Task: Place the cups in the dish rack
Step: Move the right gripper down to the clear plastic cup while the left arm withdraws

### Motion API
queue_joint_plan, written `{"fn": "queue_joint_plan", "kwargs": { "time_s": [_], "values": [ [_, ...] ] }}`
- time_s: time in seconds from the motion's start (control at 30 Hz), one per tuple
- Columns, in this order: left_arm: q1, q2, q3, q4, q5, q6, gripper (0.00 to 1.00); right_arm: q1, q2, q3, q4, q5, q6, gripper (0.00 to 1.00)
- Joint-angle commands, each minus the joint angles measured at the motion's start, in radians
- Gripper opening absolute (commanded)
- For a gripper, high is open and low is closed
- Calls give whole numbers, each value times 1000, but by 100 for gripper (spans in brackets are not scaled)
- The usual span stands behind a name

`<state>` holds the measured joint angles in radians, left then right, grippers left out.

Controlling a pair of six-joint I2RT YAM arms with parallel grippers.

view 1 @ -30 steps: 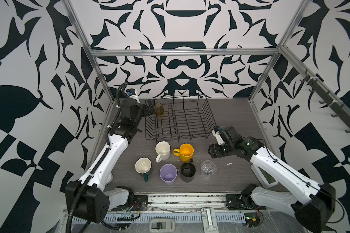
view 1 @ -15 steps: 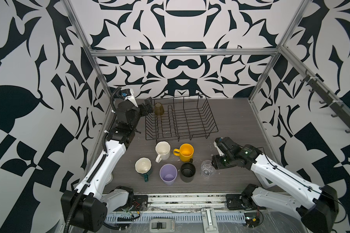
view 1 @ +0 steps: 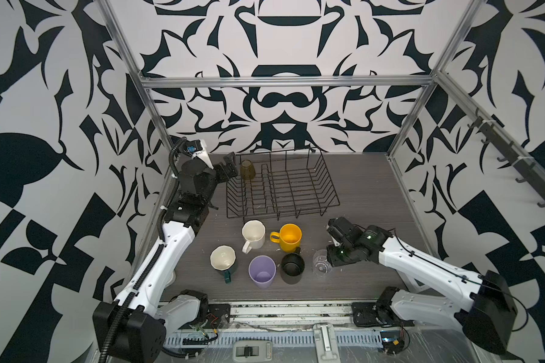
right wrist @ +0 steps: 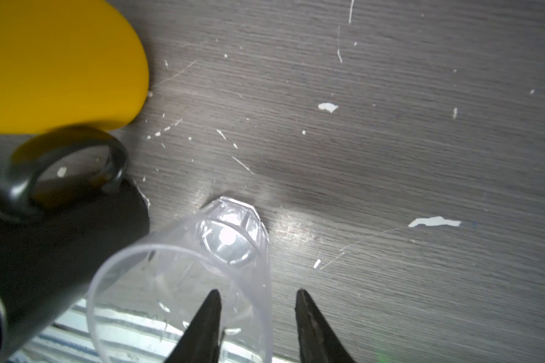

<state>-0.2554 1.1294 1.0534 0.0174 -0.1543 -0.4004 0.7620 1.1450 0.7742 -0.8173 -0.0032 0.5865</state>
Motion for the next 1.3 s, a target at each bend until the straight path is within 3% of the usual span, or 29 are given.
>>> {"fn": "queue_joint_plan", "kwargs": {
  "time_s": [0.0,0.23,0.47,0.8,1.07,1.27],
  "values": [
    [6,-39,-17,-16,-18,1,99,8,30,16,25,46,6,36],
    [8,-79,-44,-47,-48,12,99,14,86,40,34,56,-19,24],
    [13,-89,-63,-46,-61,-1,99,16,62,74,-14,91,-27,0],
    [81,-69,-72,-64,60,-92,99,-37,-95,210,-131,144,-87,0],
    [175,-73,-121,1,297,-193,99,-202,-171,252,78,-60,-118,0],
    [182,-76,-127,32,459,-194,99,-303,-98,300,278,-279,-145,0]
  ]
}}
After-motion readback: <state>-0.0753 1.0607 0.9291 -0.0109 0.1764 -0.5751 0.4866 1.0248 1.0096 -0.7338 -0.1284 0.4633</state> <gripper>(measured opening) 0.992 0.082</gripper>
